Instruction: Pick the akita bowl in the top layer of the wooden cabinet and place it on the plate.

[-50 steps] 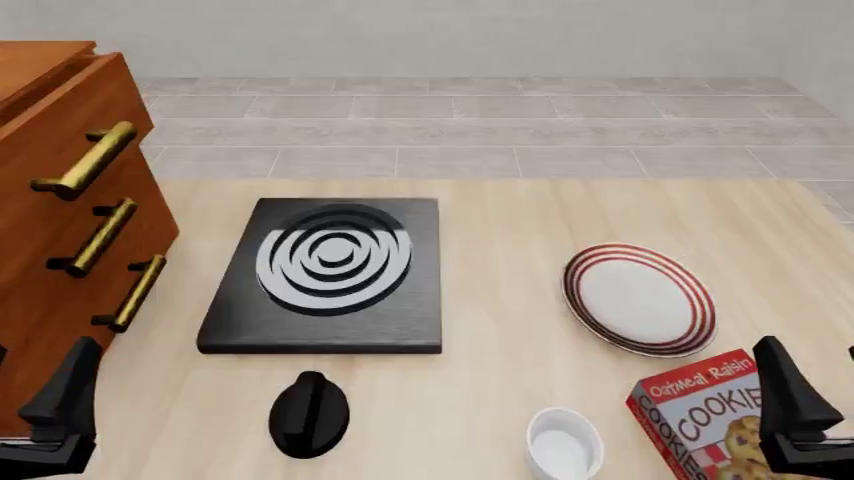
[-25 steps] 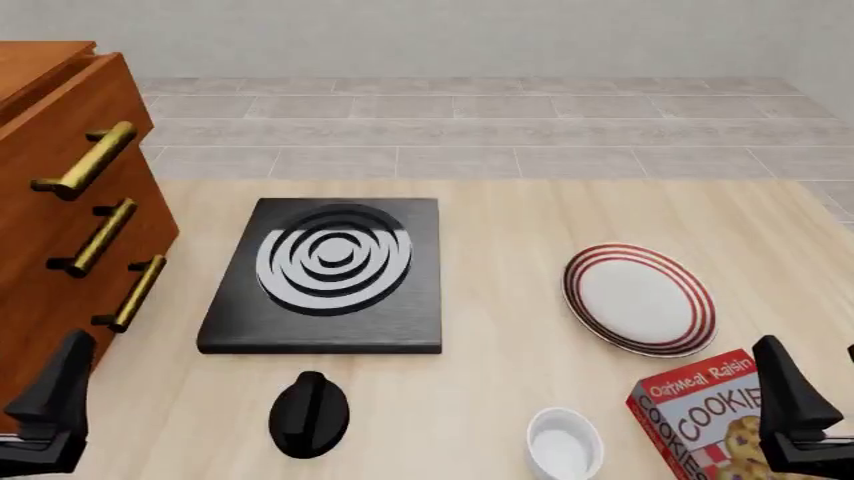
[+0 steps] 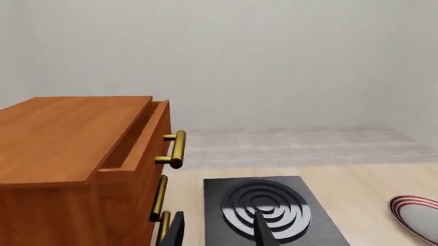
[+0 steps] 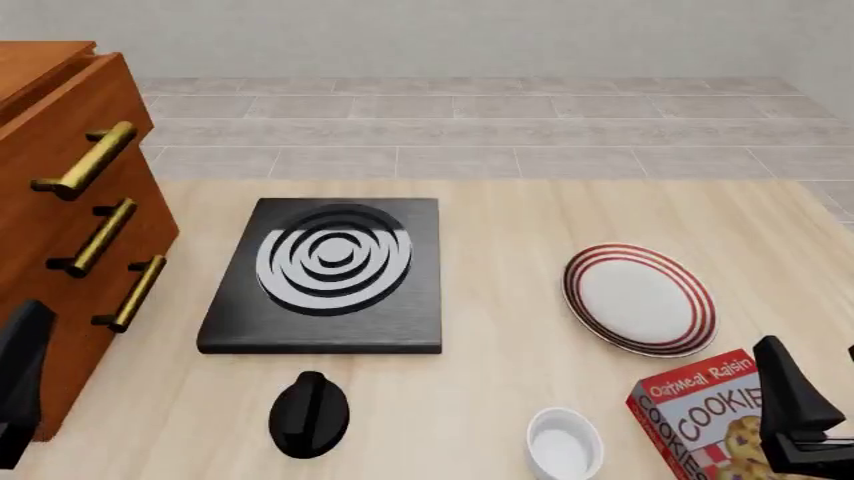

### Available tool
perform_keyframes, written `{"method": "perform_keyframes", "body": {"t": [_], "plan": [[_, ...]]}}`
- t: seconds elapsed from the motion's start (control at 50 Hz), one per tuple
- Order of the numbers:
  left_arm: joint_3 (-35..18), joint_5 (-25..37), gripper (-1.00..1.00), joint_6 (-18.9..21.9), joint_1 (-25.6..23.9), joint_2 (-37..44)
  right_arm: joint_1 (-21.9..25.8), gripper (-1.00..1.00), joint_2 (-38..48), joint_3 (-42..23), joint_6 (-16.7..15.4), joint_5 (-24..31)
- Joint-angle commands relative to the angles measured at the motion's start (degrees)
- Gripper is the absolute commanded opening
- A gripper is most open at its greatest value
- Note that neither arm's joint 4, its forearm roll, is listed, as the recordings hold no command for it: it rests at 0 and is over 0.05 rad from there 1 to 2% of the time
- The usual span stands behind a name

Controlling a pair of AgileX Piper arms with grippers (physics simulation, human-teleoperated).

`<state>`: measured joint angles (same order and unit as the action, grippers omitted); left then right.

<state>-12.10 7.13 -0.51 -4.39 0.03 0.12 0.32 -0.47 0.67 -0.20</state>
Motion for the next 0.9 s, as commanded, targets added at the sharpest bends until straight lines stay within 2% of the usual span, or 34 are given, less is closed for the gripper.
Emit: {"method": "perform_keyframes", "body": {"t": [0.02,0.12,0.28,0.56,0.7,0.9], "plan": [[-3.42,1.80,1.00,1.36,-2.16,-0.01,0.07,1.00,-0.25,-0.09,0.27,0.11],[-4.80,2.25,1.00,2.78,-2.95,-0.01,0.03,1.00,-0.27,-0.09,0.31,0.11],[-9.54,4.70,1.00,2.57,-3.40,-0.01,0.14,1.00,-0.25,-0.09,0.38,0.08],[-20.28,10.62,1.00,1.36,-5.29,0.02,0.20,1.00,-0.24,-0.18,0.38,0.13],[-21.68,10.70,1.00,0.70,-5.88,1.47,0.21,1.00,-0.17,-0.23,0.46,0.06],[-27.64,11.63,1.00,1.30,-6.93,4.59,0.17,1.00,-0.10,-0.26,0.55,-0.01]]}}
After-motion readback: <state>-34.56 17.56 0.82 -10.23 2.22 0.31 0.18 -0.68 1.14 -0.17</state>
